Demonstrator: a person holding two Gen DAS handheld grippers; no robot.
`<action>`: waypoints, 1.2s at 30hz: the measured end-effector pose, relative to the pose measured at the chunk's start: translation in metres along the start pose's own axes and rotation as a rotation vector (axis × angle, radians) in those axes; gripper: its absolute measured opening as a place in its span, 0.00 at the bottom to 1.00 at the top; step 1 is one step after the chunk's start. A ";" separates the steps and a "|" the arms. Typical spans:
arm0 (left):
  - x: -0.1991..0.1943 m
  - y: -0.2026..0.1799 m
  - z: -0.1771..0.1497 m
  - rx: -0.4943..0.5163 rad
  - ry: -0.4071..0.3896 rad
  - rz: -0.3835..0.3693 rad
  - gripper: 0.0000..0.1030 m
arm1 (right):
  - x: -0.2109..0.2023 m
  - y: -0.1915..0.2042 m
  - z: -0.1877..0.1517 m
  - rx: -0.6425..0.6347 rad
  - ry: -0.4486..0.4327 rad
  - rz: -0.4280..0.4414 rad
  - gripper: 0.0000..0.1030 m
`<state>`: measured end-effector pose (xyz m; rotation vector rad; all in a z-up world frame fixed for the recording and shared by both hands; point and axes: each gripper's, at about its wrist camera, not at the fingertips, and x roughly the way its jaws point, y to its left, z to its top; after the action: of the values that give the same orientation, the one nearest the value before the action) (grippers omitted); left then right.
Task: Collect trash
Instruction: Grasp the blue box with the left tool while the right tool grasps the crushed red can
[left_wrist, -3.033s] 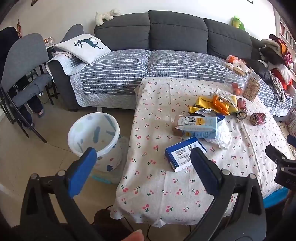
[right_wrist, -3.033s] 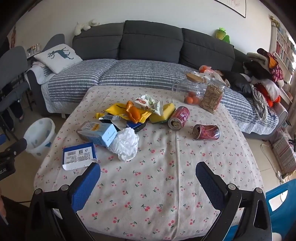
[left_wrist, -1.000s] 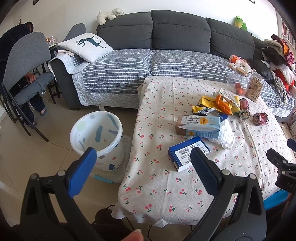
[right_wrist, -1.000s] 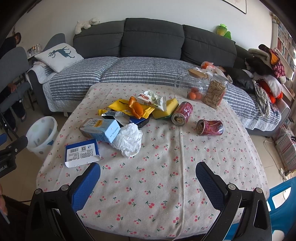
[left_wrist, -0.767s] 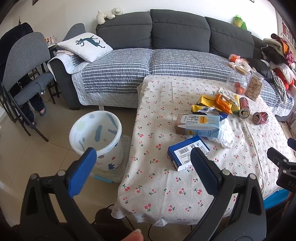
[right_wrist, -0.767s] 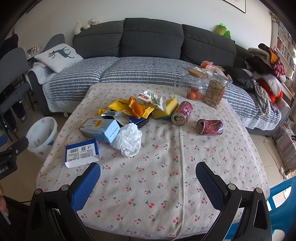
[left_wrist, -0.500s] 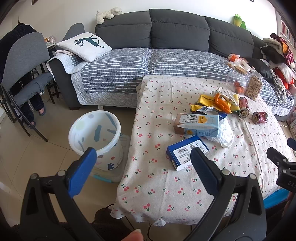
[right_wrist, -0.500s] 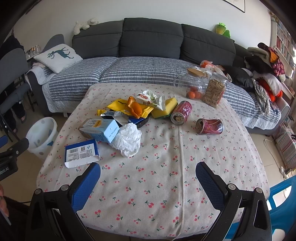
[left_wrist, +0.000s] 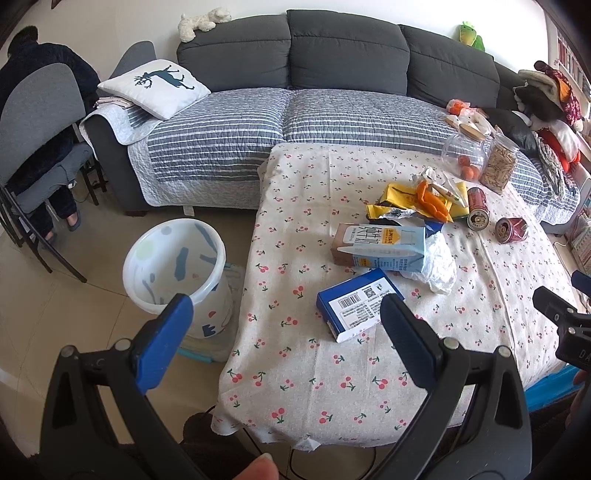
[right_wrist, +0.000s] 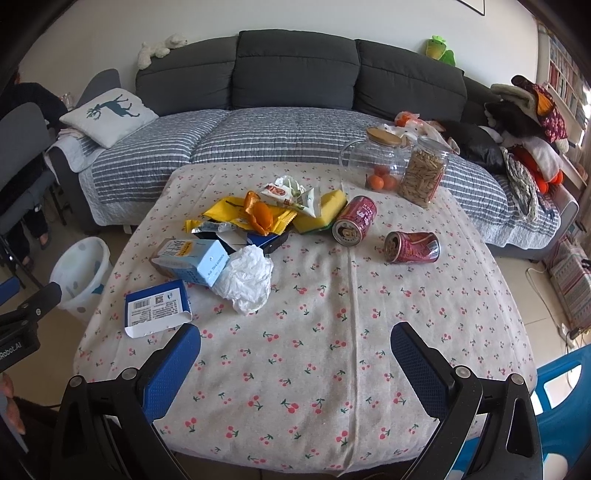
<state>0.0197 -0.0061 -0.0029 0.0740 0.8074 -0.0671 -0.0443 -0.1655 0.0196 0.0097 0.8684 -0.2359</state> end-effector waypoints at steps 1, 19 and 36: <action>0.002 -0.001 0.002 0.005 0.009 -0.003 0.98 | 0.001 -0.002 0.002 0.002 0.018 -0.007 1.00; 0.117 -0.057 0.025 0.324 0.418 -0.273 0.93 | 0.078 -0.079 0.052 0.039 0.251 0.060 1.00; 0.134 -0.076 0.010 0.479 0.507 -0.330 0.60 | 0.149 -0.162 0.065 0.211 0.365 -0.040 1.00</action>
<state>0.1123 -0.0867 -0.0959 0.4234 1.2922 -0.5722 0.0630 -0.3599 -0.0370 0.2377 1.2035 -0.3697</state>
